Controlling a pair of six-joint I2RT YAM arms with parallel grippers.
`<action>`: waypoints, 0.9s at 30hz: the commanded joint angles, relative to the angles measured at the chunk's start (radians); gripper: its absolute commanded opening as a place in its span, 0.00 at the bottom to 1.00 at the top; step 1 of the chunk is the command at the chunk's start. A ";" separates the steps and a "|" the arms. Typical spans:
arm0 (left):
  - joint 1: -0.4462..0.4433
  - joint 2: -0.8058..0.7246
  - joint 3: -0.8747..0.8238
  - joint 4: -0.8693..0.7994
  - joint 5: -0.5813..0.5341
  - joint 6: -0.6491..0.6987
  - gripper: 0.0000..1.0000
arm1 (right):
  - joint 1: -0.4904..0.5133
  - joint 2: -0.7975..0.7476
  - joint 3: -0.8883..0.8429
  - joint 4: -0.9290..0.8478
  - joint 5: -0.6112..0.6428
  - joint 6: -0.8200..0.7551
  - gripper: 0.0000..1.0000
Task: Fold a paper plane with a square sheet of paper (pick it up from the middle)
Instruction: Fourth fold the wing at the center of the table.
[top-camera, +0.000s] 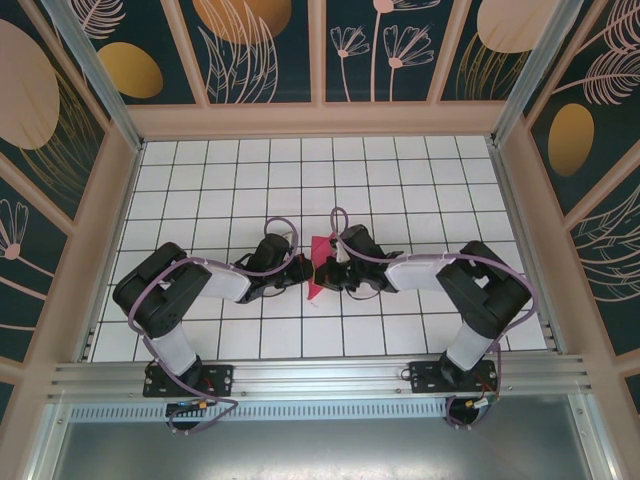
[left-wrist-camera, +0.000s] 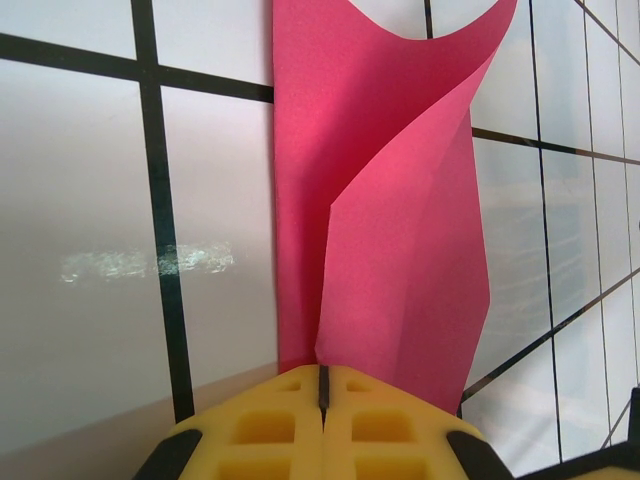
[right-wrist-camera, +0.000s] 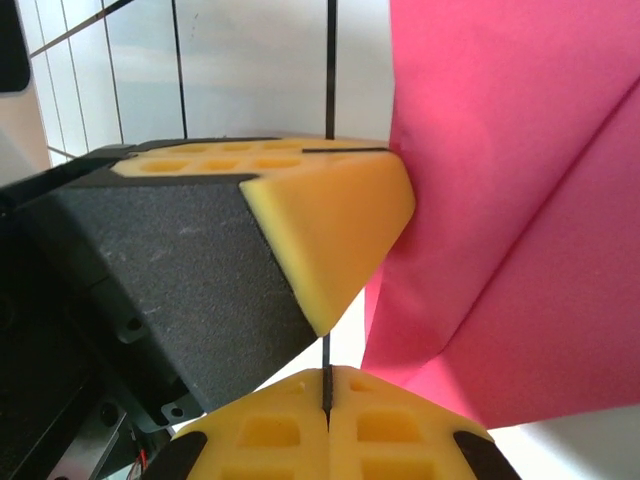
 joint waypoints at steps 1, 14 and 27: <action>0.000 0.045 -0.029 -0.093 -0.040 0.001 0.00 | 0.012 0.028 -0.008 0.059 0.002 0.028 0.05; -0.001 0.045 -0.033 -0.092 -0.039 -0.001 0.00 | 0.022 0.138 -0.003 0.096 0.013 0.027 0.05; 0.000 0.041 -0.032 -0.104 -0.057 -0.002 0.00 | 0.039 -0.018 -0.068 0.109 0.030 0.061 0.07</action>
